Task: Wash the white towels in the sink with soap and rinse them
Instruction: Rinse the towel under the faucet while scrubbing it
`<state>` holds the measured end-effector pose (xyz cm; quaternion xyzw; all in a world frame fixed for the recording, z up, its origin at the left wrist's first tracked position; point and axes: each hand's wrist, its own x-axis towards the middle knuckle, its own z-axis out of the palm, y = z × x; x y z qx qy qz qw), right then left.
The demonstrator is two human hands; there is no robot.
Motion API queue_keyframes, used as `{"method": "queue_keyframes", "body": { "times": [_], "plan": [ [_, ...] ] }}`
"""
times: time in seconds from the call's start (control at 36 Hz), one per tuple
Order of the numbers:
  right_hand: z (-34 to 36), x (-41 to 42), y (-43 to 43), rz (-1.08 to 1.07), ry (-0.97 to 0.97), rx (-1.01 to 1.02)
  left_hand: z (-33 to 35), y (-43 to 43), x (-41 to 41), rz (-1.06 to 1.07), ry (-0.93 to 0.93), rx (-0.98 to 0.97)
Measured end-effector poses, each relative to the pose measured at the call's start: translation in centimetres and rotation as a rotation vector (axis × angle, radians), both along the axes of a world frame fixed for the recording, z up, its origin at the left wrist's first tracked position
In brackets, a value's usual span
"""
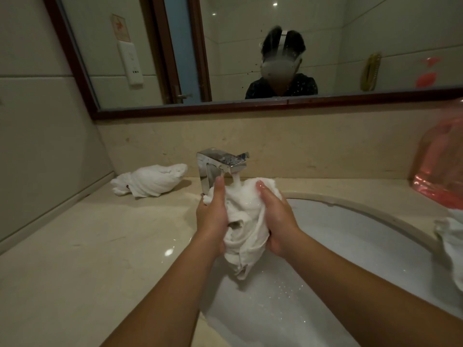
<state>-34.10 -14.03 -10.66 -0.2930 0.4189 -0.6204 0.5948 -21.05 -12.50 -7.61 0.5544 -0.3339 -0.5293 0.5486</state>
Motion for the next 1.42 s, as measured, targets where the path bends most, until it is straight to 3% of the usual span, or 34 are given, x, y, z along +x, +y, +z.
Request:
{"method": "queue_keyframes", "body": {
  "times": [0.11, 0.28, 0.39, 0.56, 0.75, 1.03, 1.22, 1.42],
  "plan": [
    [-1.3, 1.5, -1.0, 0.039, -0.012, 0.134, -0.6, -0.6, 0.4, 0.042, 0.038, 0.076],
    [-2.4, 0.9, -2.2, 0.028, -0.082, 0.204, -0.5, -0.9, 0.1, 0.032, 0.116, 0.037],
    [-2.1, 0.6, -2.7, -0.002, -0.137, 0.219, -1.5, -2.0, -0.2, -0.052, 0.29, 0.046],
    [-1.3, 0.6, -2.6, -0.104, -0.156, 0.187, -0.5, -2.5, -0.4, -0.209, 0.391, 0.05],
    [-1.1, -0.6, -2.8, -0.105, -0.15, 0.097, 0.0, -2.2, -0.7, -0.221, 0.38, -0.018],
    [-1.5, 0.9, -1.7, -0.014, -0.124, 0.115, -1.2, -2.5, -0.1, 0.052, 0.263, -0.03],
    [-1.6, 1.1, -1.9, 0.013, -0.121, 0.148, -0.6, -1.0, 0.4, 0.143, 0.331, -0.031],
    [0.7, 0.5, 0.3, -0.027, -0.109, 0.022, -1.4, -1.6, 0.4, 0.1, 0.327, -0.031]
  ]
}}
